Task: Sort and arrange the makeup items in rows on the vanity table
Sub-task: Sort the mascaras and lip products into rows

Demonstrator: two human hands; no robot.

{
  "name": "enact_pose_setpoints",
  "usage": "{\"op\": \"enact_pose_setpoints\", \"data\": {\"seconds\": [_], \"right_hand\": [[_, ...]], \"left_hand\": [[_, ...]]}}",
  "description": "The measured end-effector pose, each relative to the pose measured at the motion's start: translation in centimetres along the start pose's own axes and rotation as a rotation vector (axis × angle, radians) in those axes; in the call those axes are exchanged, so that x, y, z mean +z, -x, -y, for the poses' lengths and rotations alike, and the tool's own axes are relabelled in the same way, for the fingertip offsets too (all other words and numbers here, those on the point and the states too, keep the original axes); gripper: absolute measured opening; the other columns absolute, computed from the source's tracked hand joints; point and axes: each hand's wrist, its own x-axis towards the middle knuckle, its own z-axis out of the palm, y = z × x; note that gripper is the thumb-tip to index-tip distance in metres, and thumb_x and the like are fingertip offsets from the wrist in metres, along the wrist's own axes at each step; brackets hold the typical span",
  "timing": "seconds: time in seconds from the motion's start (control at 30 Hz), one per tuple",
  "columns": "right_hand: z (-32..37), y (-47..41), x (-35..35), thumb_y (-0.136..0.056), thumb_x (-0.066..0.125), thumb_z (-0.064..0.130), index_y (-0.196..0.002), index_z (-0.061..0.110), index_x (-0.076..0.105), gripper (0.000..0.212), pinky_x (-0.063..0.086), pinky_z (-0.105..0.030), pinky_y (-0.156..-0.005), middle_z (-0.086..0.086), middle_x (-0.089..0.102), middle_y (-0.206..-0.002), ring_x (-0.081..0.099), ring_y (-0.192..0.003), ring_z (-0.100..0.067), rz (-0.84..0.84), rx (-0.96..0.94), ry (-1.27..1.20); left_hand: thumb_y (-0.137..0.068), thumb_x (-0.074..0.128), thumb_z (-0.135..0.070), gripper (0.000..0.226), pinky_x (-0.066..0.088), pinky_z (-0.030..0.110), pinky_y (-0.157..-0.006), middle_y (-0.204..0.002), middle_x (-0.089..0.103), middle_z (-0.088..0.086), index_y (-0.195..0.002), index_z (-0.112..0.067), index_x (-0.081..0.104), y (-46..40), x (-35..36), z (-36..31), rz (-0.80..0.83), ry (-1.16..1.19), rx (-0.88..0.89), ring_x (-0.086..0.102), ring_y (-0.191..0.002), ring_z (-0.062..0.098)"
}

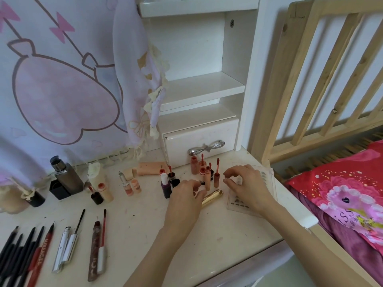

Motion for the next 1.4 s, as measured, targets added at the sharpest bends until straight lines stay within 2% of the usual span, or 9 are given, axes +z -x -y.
{"op": "enact_pose_setpoints", "data": {"seconds": [0.23,0.5,0.63,0.8,0.93,1.07,1.2,1.27,1.4], "right_hand": [[1.6,2.7,0.1,-0.087,0.063,0.018,-0.105,0.016,0.070,0.020,0.032,-0.022,-0.087,-0.002,0.063,-0.099,0.048,-0.096,-0.019,0.022,-0.156,0.074],[4.8,5.0,0.9,-0.089,0.057,0.039,-0.111,0.025,0.064,0.027,0.030,-0.028,-0.085,0.010,0.058,-0.109,0.045,-0.106,-0.012,0.218,-0.319,0.239],[7.4,5.8,0.2,-0.095,0.049,0.027,-0.093,0.029,0.056,0.007,0.035,-0.014,-0.063,0.017,0.054,-0.072,0.046,-0.064,0.001,0.369,-0.171,-0.241],[11.5,6.1,-1.0,-0.087,0.049,0.048,-0.082,0.022,0.067,0.032,0.030,-0.015,-0.046,0.011,0.037,-0.050,0.031,-0.044,-0.006,0.742,0.030,-0.757],[14.0,6.1,0.1,-0.087,0.055,0.042,-0.079,0.016,0.065,0.029,0.030,-0.015,-0.046,0.011,0.041,-0.048,0.034,-0.043,-0.003,0.668,-0.039,-0.612],[15.3,6.5,1.7,-0.084,0.060,0.044,-0.088,0.020,0.067,0.026,0.035,-0.015,-0.049,0.010,0.051,-0.054,0.046,-0.049,-0.003,0.429,-0.287,-0.199],[16.5,6.6,3.6,-0.082,0.063,0.044,-0.082,0.031,0.061,0.013,0.034,-0.013,-0.047,0.011,0.054,-0.056,0.046,-0.048,-0.001,0.431,-0.163,-0.337],[16.7,6.4,4.2,-0.084,0.058,0.048,-0.079,0.027,0.059,0.022,0.030,-0.013,-0.044,0.010,0.049,-0.049,0.038,-0.041,-0.002,0.518,0.003,-0.527],[16.8,5.8,4.5,-0.079,0.054,0.054,-0.069,0.012,0.065,0.045,0.024,-0.017,-0.040,0.006,0.031,-0.045,0.024,-0.039,-0.008,0.772,0.281,-1.020]], "left_hand": [[-0.089,0.057,-0.033,0.031,0.042,0.022,-0.073,-0.106,0.054,-0.003,-0.117,-0.021,0.058,1.7,-1.3,0.5,0.218,-0.438,0.134,0.050,-0.094,0.013],[-0.093,0.051,-0.022,0.024,0.033,0.014,-0.077,-0.100,0.044,-0.009,-0.116,-0.018,0.060,3.0,-5.1,1.2,0.229,-0.211,0.278,0.044,-0.085,0.006],[-0.091,0.052,-0.032,0.016,0.035,0.009,-0.068,-0.083,0.049,-0.020,-0.104,-0.025,0.058,3.6,-8.7,1.6,0.183,-0.130,0.339,0.047,-0.072,-0.005],[-0.091,0.033,-0.032,0.032,0.024,0.019,-0.039,-0.043,0.026,-0.010,-0.059,-0.027,0.034,5.6,-11.1,2.2,-0.179,-0.130,0.439,0.032,-0.037,0.012],[-0.092,0.032,-0.030,0.043,0.032,0.040,-0.038,-0.039,0.023,-0.011,-0.050,-0.028,0.027,6.1,-12.1,3.5,-0.244,-0.122,0.332,0.036,-0.035,0.025],[-0.098,0.031,-0.038,0.058,0.035,0.016,-0.047,-0.035,0.044,-0.008,-0.053,-0.012,0.059,6.3,-13.3,5.5,0.027,0.035,-0.042,0.043,-0.039,0.005],[-0.085,0.029,-0.058,0.050,0.035,0.010,-0.048,-0.050,0.052,-0.013,-0.071,-0.028,0.067,6.5,-15.7,7.3,0.201,0.058,-0.064,0.046,-0.045,-0.004],[-0.090,0.045,-0.041,0.013,0.041,0.009,-0.060,-0.081,0.055,-0.019,-0.098,-0.040,0.055,7.0,-16.8,8.2,0.249,0.080,0.070,0.052,-0.068,-0.009],[-0.085,0.061,-0.008,0.038,0.047,0.021,-0.071,-0.097,0.050,-0.017,-0.099,-0.040,0.047,8.0,-17.8,9.0,0.182,0.170,0.310,0.052,-0.083,0.008]]}}
